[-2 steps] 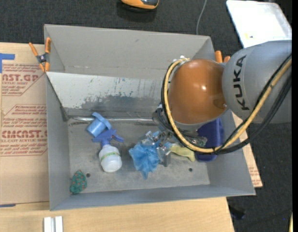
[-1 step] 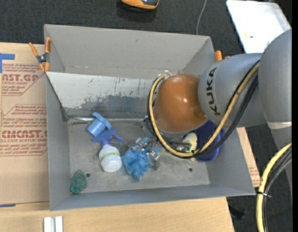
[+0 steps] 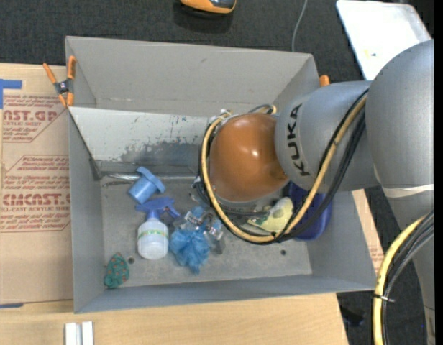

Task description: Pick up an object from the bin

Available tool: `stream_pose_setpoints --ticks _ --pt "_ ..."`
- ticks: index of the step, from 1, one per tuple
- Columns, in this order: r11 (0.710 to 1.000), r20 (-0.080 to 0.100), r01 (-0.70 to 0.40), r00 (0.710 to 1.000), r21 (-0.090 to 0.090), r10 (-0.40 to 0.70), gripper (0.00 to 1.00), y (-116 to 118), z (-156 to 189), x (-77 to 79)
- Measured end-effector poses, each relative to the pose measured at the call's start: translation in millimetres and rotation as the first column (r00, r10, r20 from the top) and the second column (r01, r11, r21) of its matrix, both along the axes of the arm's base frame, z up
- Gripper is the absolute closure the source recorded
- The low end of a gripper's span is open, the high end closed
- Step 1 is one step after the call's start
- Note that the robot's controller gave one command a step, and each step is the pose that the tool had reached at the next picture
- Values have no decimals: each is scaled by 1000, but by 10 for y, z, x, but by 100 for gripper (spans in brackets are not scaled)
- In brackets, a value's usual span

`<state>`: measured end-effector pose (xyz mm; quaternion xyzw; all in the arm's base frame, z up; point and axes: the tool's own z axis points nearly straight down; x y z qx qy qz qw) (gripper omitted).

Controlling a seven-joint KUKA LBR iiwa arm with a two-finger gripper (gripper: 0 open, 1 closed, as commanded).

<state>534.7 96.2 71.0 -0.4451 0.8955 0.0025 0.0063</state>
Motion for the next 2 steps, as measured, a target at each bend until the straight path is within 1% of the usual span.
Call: stream_pose_setpoints --ticks 2 --pt "1000 0 0 1000 1 0 100 -1 -1 0"
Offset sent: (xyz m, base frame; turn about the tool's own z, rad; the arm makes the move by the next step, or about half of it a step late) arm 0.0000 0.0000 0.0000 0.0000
